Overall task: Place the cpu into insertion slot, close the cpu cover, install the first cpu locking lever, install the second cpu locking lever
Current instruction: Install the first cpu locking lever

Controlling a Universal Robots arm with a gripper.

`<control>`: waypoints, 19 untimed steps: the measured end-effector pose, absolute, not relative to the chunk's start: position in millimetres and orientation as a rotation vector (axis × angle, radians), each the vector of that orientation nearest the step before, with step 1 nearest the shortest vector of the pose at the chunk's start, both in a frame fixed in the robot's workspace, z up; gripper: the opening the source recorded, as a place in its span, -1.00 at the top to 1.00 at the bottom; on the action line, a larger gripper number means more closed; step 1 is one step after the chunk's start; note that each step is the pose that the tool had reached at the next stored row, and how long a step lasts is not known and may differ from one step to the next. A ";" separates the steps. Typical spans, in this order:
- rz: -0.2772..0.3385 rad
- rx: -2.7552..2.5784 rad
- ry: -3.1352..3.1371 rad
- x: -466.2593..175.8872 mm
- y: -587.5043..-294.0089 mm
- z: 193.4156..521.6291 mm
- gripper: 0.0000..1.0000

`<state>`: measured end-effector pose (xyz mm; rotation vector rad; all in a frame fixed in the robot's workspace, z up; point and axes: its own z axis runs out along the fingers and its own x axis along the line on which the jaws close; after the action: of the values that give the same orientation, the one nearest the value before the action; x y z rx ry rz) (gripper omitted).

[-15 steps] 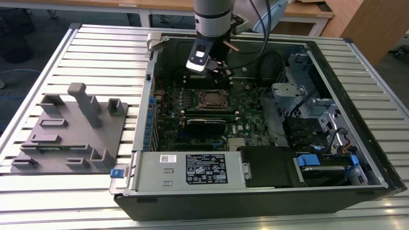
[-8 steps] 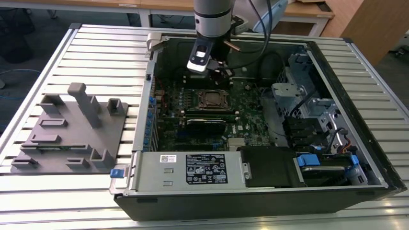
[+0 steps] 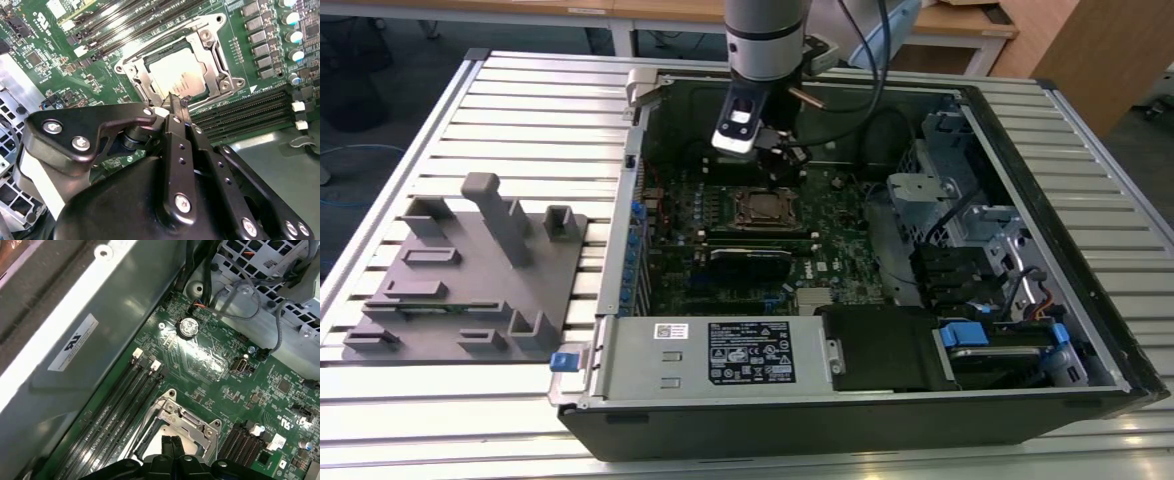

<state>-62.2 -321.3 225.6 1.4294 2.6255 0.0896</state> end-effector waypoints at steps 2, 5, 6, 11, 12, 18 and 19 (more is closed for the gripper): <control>0.090 1.414 2.634 -62.2 -321.6 225.3 0.80; 0.090 1.382 2.650 -62.2 -321.8 225.1 0.80; 0.090 1.371 2.656 -62.2 -321.8 224.9 0.80; 0.090 1.312 2.685 -62.2 -321.9 224.0 0.80; 0.090 1.303 2.690 -62.2 -321.9 224.0 0.80; 0.091 1.300 2.691 -62.2 -321.9 224.0 0.80; 0.091 1.296 2.694 -62.2 -321.9 224.0 0.80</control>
<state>-62.2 -321.9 224.0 1.2955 2.6936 0.0910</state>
